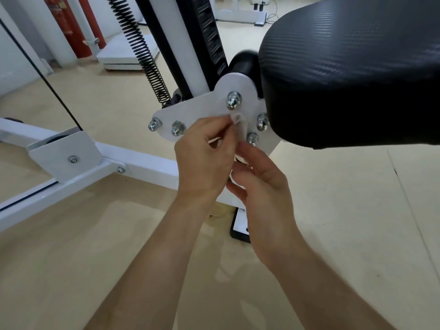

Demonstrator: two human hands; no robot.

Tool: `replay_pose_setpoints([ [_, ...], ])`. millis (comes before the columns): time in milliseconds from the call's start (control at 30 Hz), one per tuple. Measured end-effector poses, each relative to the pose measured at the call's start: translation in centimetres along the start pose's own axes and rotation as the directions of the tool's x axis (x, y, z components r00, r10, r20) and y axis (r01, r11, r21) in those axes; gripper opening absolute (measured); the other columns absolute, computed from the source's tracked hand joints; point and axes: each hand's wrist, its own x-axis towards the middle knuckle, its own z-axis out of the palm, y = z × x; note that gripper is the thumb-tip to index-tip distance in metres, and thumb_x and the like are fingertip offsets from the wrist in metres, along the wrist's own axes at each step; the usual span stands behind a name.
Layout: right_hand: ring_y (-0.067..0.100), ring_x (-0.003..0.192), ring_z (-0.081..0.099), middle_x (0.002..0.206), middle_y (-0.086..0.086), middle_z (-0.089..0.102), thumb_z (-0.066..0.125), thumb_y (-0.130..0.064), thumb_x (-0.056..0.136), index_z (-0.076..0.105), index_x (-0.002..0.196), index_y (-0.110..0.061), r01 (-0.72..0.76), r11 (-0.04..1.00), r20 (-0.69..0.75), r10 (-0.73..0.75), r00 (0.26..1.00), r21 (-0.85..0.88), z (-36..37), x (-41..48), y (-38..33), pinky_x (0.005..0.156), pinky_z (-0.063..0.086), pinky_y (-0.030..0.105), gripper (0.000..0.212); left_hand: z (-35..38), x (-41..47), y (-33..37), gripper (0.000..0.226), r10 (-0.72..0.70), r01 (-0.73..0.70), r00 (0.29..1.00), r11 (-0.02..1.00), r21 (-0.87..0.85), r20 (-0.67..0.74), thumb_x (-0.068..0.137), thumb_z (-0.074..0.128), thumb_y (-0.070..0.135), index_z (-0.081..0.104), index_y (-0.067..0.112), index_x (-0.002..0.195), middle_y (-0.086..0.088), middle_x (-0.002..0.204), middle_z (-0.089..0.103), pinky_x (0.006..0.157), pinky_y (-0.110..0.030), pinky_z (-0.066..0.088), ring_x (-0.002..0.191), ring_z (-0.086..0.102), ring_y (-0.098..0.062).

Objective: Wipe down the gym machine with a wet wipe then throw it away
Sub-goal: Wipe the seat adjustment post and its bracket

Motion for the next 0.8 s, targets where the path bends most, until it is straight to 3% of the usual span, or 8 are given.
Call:
replay_pose_setpoints([
  [67, -0.001, 0.116, 0.058, 0.13, -0.016, 0.059, 0.045, 0.01, 0.088, 0.051, 0.135, -0.034, 0.037, 0.999, 0.041, -0.037, 0.998, 0.012, 0.7, 0.6, -0.2, 0.099, 0.05, 0.032, 0.065, -0.3, 0.5, -0.1, 0.013, -0.061, 0.059, 0.997, 0.997, -0.045, -0.056, 0.085, 0.069, 0.014, 0.076, 0.022, 0.092, 0.012, 0.086, 0.072, 0.079, -0.018, 0.052, 0.08, 0.066, 0.002],
  [167, -0.022, 0.112, 0.046, 0.128, -0.026, 0.053, 0.05, 0.011, 0.085, 0.042, 0.134, -0.041, 0.074, 0.997, 0.052, -0.072, 0.996, -0.03, 1.7, 1.4, -0.4, 0.1, 0.047, 0.023, 0.071, -0.8, 1.2, -0.7, 0.009, -0.137, 0.128, 0.98, 0.989, -0.069, -0.143, 0.082, 0.072, 0.014, 0.074, 0.022, 0.088, 0.015, 0.076, 0.07, 0.075, -0.018, 0.052, 0.071, 0.064, 0.003],
  [300, -0.021, 0.104, 0.048, 0.12, -0.024, 0.052, 0.054, -0.005, 0.07, 0.045, 0.126, -0.038, 0.128, 0.988, 0.083, -0.121, 0.989, -0.088, 3.2, 2.6, 0.1, 0.085, 0.047, 0.015, 0.066, -1.9, 1.4, -1.3, 0.016, -0.125, 0.112, 0.968, 0.991, -0.069, -0.218, 0.079, 0.071, 0.011, 0.064, 0.025, 0.079, 0.014, 0.073, 0.065, 0.075, -0.027, 0.054, 0.07, 0.063, -0.004],
  [367, -0.019, 0.097, 0.054, 0.116, -0.019, 0.057, 0.048, -0.01, 0.064, 0.048, 0.127, -0.031, 0.115, 0.991, 0.101, -0.108, 0.989, -0.062, 3.8, 3.2, 0.0, 0.076, 0.048, 0.011, 0.067, -2.5, 1.3, -1.4, 0.019, -0.111, 0.102, 0.982, 0.992, -0.069, -0.152, 0.078, 0.07, 0.008, 0.066, 0.026, 0.076, 0.014, 0.072, 0.066, 0.072, -0.025, 0.053, 0.069, 0.064, -0.006],
  [434, -0.017, 0.096, 0.059, 0.117, -0.014, 0.061, 0.05, -0.004, 0.075, 0.048, 0.133, -0.026, 0.107, 0.994, 0.107, -0.104, 0.989, -0.018, 4.0, 3.2, 0.1, 0.08, 0.052, 0.014, 0.062, -2.9, 1.4, -1.7, 0.017, -0.097, 0.095, 0.995, 0.993, -0.063, -0.023, 0.08, 0.071, 0.007, 0.071, 0.024, 0.08, 0.01, 0.078, 0.07, 0.074, -0.027, 0.055, 0.072, 0.067, -0.007],
  [567, -0.009, 0.119, 0.052, 0.13, -0.017, 0.057, 0.046, 0.008, 0.087, 0.045, 0.138, -0.029, 0.14, 0.989, 0.009, -0.14, 0.99, -0.047, 2.8, 1.6, 0.7, 0.103, 0.049, 0.036, 0.063, -1.7, 1.6, -1.9, 0.016, 0.098, -0.104, 0.994, 0.987, 0.123, 0.056, 0.079, 0.07, 0.011, 0.068, 0.024, 0.09, 0.004, 0.096, 0.066, 0.081, -0.028, 0.054, 0.081, 0.064, -0.005],
  [734, -0.013, 0.114, 0.051, 0.124, -0.022, 0.058, 0.044, 0.014, 0.083, 0.052, 0.133, -0.029, 0.225, 0.956, 0.015, -0.226, 0.974, -0.186, 2.6, 1.7, 1.0, 0.096, 0.043, 0.011, 0.067, -1.7, 2.2, -2.1, 0.018, 0.409, -0.462, 0.885, 0.835, 0.299, 0.223, 0.079, 0.063, 0.0, 0.072, 0.007, 0.093, -0.004, 0.1, 0.063, 0.075, -0.018, 0.047, 0.086, 0.057, -0.009],
  [801, -0.013, 0.115, 0.045, 0.135, -0.018, 0.049, 0.048, 0.009, 0.084, 0.047, 0.139, -0.027, 0.211, 0.934, 0.092, -0.192, 0.977, -0.29, 3.6, 2.7, 0.9, 0.091, 0.037, 0.003, 0.066, -3.2, 4.0, -3.3, 0.013, 0.43, -0.453, 0.89, 0.798, 0.397, 0.151, 0.081, 0.062, 0.005, 0.072, 0.008, 0.089, -0.006, 0.097, 0.065, 0.073, -0.026, 0.049, 0.084, 0.058, -0.014],
])
